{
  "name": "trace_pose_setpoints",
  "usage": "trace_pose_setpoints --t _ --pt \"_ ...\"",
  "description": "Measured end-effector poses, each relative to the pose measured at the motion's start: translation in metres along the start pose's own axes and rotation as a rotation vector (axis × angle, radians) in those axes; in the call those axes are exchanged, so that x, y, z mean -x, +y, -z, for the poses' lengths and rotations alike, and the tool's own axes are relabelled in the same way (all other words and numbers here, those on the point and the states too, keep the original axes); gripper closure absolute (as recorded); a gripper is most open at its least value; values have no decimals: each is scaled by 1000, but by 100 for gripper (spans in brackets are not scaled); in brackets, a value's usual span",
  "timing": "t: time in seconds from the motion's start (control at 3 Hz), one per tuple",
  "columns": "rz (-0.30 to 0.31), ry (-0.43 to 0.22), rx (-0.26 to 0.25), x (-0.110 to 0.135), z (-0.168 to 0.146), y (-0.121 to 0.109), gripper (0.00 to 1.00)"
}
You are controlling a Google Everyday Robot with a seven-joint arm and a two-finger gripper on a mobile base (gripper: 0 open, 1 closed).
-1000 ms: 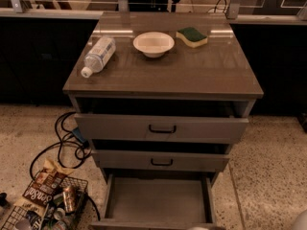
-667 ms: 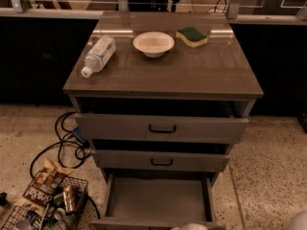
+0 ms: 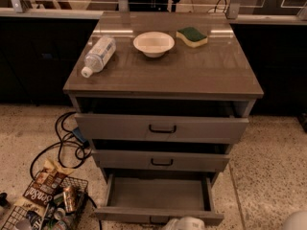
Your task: Close bottom drawer
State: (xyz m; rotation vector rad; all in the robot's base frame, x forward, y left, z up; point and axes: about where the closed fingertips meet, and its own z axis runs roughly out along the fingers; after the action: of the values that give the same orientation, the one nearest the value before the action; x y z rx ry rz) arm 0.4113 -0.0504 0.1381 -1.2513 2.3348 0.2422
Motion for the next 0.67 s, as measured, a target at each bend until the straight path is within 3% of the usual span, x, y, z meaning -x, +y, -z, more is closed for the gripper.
trace_pose_setpoints --t 0.33,0.67 --pt "-3 -1 -17 2 -4 -6 100" --pt "-12 -3 -70 7 -14 -33 100"
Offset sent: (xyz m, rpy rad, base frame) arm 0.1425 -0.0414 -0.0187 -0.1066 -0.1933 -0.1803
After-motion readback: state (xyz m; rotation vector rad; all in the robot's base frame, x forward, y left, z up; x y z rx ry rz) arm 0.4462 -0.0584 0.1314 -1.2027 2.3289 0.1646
